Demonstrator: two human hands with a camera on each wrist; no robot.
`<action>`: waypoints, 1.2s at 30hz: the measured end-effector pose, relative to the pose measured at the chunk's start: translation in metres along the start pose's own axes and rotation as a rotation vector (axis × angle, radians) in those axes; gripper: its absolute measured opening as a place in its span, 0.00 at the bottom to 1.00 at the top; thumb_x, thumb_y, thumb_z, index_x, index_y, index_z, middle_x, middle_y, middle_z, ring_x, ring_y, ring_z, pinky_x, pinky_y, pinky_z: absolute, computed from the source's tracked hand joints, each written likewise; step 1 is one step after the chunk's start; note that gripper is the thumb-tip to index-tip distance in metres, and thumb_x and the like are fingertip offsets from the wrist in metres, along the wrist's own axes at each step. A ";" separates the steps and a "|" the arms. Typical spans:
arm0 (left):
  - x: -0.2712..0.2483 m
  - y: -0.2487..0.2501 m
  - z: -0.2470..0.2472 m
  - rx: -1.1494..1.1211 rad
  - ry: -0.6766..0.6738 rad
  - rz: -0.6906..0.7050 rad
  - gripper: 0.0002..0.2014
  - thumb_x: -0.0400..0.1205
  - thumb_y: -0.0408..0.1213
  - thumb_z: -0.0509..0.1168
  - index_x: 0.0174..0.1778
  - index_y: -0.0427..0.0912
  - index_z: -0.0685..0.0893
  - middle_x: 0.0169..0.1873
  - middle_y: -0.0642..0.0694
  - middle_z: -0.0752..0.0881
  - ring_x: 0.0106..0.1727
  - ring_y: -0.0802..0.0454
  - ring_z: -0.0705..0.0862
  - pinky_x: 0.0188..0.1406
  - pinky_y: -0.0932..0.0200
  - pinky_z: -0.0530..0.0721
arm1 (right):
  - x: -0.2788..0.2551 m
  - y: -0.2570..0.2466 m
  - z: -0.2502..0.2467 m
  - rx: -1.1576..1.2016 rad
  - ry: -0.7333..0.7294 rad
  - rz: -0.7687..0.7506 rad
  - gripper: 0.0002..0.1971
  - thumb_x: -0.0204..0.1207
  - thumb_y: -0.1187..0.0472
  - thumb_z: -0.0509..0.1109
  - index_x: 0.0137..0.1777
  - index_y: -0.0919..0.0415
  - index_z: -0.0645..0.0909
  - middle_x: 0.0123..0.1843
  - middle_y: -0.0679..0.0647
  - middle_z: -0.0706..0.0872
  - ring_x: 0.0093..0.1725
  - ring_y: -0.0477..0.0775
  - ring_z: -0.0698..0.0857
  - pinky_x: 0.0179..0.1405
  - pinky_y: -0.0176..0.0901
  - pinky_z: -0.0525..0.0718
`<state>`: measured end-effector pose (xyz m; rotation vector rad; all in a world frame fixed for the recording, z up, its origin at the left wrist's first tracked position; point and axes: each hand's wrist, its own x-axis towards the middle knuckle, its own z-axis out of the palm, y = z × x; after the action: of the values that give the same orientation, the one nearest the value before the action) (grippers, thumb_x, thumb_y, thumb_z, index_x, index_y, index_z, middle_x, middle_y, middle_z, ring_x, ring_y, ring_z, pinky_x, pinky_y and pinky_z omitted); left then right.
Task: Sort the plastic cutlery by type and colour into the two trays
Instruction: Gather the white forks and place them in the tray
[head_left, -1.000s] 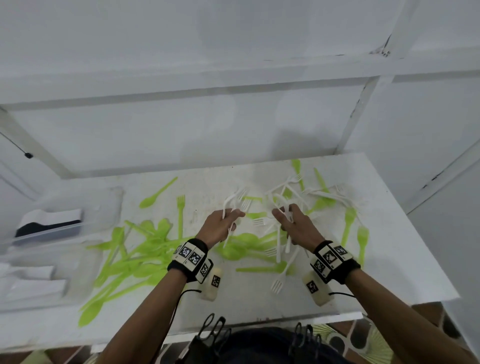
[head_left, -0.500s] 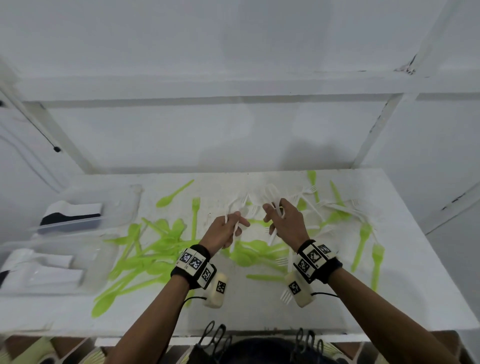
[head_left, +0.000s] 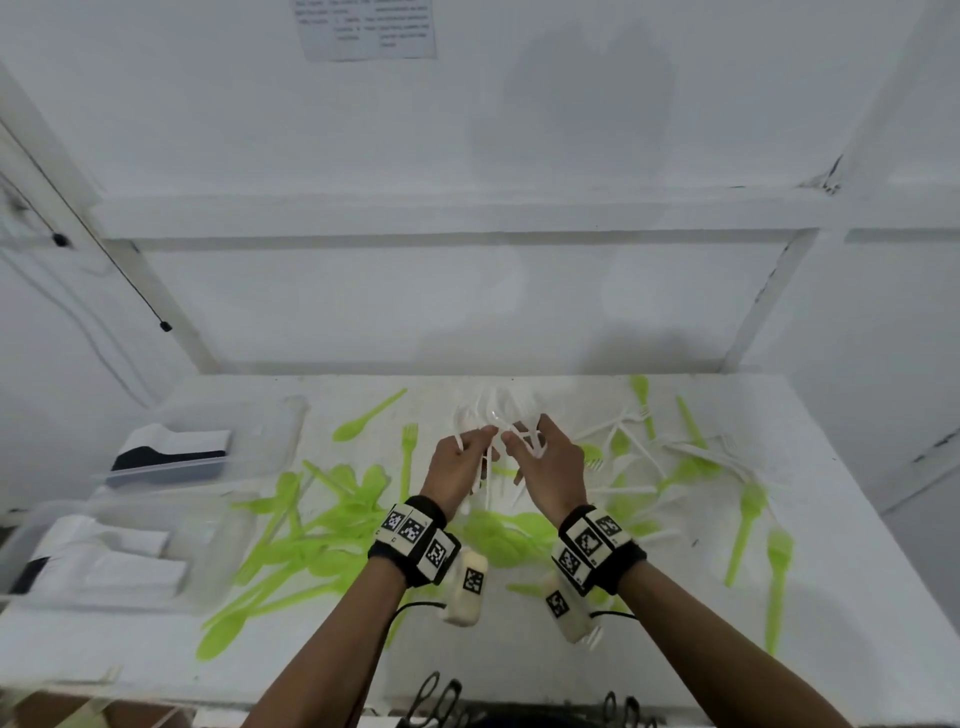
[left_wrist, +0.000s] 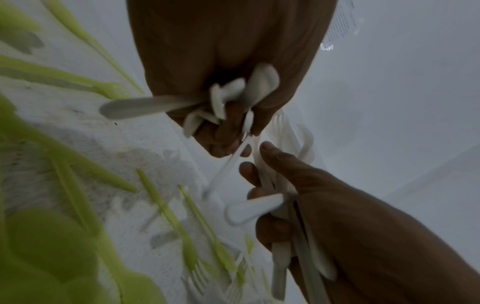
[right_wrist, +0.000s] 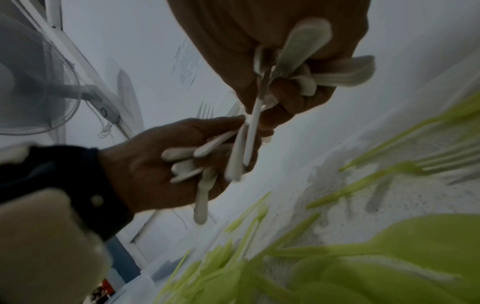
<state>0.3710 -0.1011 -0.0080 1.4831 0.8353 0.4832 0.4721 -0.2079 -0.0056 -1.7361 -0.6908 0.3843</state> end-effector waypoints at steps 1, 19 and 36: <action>0.000 0.000 0.003 -0.004 -0.003 -0.010 0.20 0.89 0.47 0.63 0.43 0.34 0.88 0.29 0.43 0.82 0.24 0.52 0.75 0.24 0.62 0.73 | -0.002 0.001 0.003 -0.022 -0.004 -0.011 0.11 0.82 0.50 0.75 0.47 0.58 0.80 0.39 0.49 0.90 0.29 0.55 0.87 0.30 0.43 0.85; 0.001 -0.029 -0.008 -0.235 0.007 -0.115 0.17 0.89 0.48 0.65 0.47 0.36 0.87 0.36 0.41 0.89 0.38 0.46 0.87 0.39 0.52 0.83 | -0.016 0.010 0.028 -0.236 -0.229 -0.037 0.09 0.88 0.59 0.64 0.47 0.62 0.75 0.37 0.61 0.86 0.34 0.62 0.87 0.31 0.62 0.88; 0.002 -0.037 -0.022 -0.006 -0.027 -0.039 0.23 0.91 0.50 0.59 0.41 0.34 0.81 0.30 0.45 0.81 0.31 0.53 0.79 0.37 0.57 0.77 | -0.018 -0.002 0.025 -0.099 -0.204 0.147 0.09 0.89 0.60 0.63 0.54 0.67 0.78 0.44 0.58 0.91 0.30 0.54 0.92 0.27 0.47 0.90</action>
<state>0.3487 -0.0876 -0.0423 1.4622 0.8388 0.4356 0.4428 -0.2002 -0.0121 -1.8644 -0.7393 0.6450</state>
